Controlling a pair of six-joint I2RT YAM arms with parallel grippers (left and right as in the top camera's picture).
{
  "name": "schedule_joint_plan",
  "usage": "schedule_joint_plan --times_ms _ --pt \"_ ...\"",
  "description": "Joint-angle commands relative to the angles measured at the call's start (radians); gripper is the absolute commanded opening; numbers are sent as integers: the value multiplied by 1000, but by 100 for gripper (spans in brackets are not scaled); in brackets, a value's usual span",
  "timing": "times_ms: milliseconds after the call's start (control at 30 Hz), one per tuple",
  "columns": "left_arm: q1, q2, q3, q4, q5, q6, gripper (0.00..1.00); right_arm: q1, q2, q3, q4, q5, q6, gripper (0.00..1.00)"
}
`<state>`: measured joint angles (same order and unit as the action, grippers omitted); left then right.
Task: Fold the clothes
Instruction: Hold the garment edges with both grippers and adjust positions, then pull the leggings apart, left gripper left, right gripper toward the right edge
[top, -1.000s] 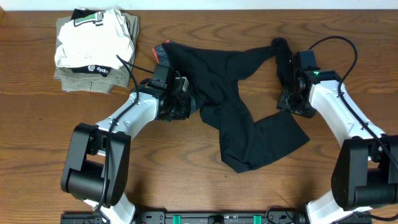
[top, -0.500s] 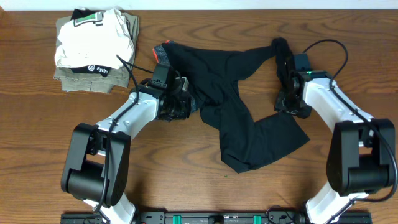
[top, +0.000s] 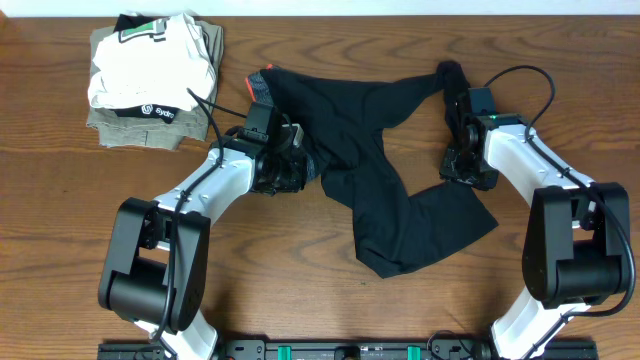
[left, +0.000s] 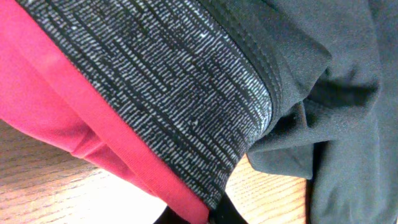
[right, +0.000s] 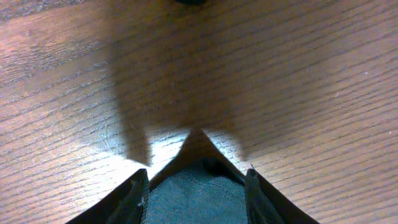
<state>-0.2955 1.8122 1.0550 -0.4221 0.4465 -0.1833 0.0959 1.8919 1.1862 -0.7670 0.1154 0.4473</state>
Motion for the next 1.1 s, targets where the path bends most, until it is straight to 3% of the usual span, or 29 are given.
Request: schedule_joint_plan --times_ms 0,200,600,1067 --pt "2 4 -2 -6 18 -8 6 12 9 -10 4 0 17 48" --pt "2 4 -2 -5 18 -13 6 12 9 -12 5 0 16 48" --pt "2 4 1 -5 40 -16 6 12 9 -18 6 0 7 29" --pt "2 4 2 -5 40 -16 6 5 9 -35 33 26 -20 36"
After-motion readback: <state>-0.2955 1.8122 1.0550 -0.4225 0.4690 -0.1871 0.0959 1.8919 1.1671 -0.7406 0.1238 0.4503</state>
